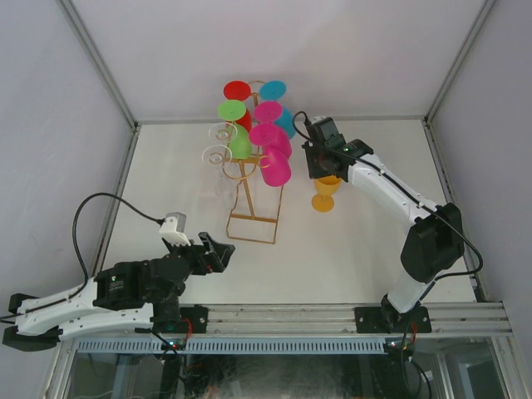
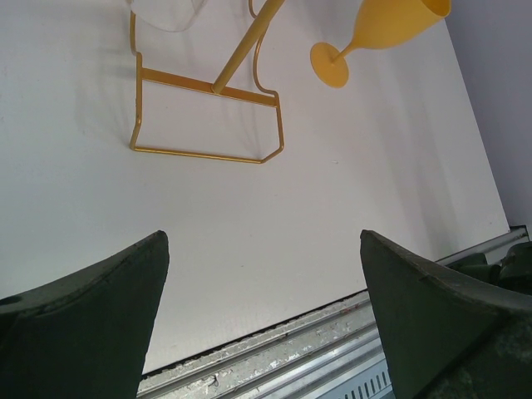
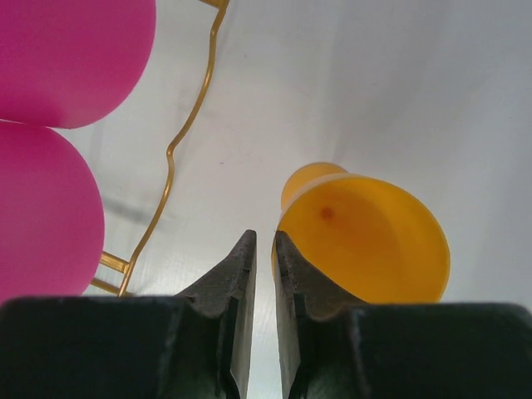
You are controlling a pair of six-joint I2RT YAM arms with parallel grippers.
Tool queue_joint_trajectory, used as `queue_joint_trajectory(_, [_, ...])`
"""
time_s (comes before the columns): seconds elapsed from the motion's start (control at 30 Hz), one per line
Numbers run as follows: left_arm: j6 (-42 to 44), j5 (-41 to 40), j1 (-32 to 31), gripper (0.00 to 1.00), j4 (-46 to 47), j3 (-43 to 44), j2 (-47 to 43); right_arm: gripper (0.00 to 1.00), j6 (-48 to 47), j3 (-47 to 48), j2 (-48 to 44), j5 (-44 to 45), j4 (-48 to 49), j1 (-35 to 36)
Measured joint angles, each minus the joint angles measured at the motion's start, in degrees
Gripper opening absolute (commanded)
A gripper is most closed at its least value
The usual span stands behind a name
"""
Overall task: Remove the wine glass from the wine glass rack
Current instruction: Place the wine glass at the center of the board, then pick up the wine glass from the wine rack.
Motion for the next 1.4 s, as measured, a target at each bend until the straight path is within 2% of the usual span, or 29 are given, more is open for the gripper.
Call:
queue_joint_trajectory(0.23, [0.5, 0.7, 0.0, 1.0, 0.9, 0.0, 0.31, 0.15, 0.02, 0.98, -0.81, -0.46, -0.39, -0.02])
queue_joint_trajectory(0.43, [1.62, 0.87, 0.0, 1.0, 0.98, 0.13, 2.69, 0.21, 0.11, 1.42, -3.93, -1.68, -2.16, -0.17])
queue_joint_trajectory(0.7, [2.01, 1.27, 0.0, 1.0, 1.31, 0.13, 3.06, 0.51, 1.25, 1.86, -16.87, -8.11, -2.8, -2.54])
queue_joint_trajectory(0.8, [2.01, 1.29, 0.0, 1.0, 1.31, 0.13, 3.1, 0.58, 2.54, 1.86, -21.0, -12.87, -2.36, -4.57])
queue_joint_trajectory(0.87, [2.03, 1.33, 0.0, 1.0, 1.33, 0.13, 3.1, 0.67, 4.31, 1.51, -22.93, -16.81, -1.4, -6.14])
queue_joint_trajectory(0.93, [2.16, 1.46, 0.0, 1.0, 1.33, 0.13, 3.1, 0.82, 6.69, 0.39, -24.59, -20.15, -0.15, -7.85])
queue_joint_trajectory(0.97, [2.23, 1.46, 0.0, 1.0, 1.33, 0.13, 3.1, 0.96, 8.26, -0.37, -25.29, -21.92, 0.55, -8.76])
queue_joint_trajectory(1.0, [2.47, 1.46, 0.0, 1.0, 1.33, 0.13, 3.1, 0.99, 10.05, -1.46, -25.99, -24.28, 1.46, -9.94])
queue_joint_trajectory(1.13, [2.6, 1.46, 0.0, 1.0, 1.33, 0.13, 3.08, 1.0, 17.86, -6.47, -27.67, -33.77, 7.15, -15.06])
queue_joint_trajectory(1.2, [2.58, 1.46, 0.0, 1.0, 1.33, 0.13, 3.08, 1.0, 22.82, -10.93, -28.52, -39.5, 13.11, -18.21])
queue_joint_trajectory(1.3, [2.56, 1.49, 0.0, 1.0, 1.33, 0.13, 3.08, 1.0, 34.82, -20.02, -29.05, -48.13, 27.1, -22.34])
queue_joint_trajectory(1.4, [2.54, 1.49, 0.0, 1.0, 1.33, 0.13, 3.04, 1.0, 44.3, -23.02, -26.53, -52.85, 34.8, -23.52])
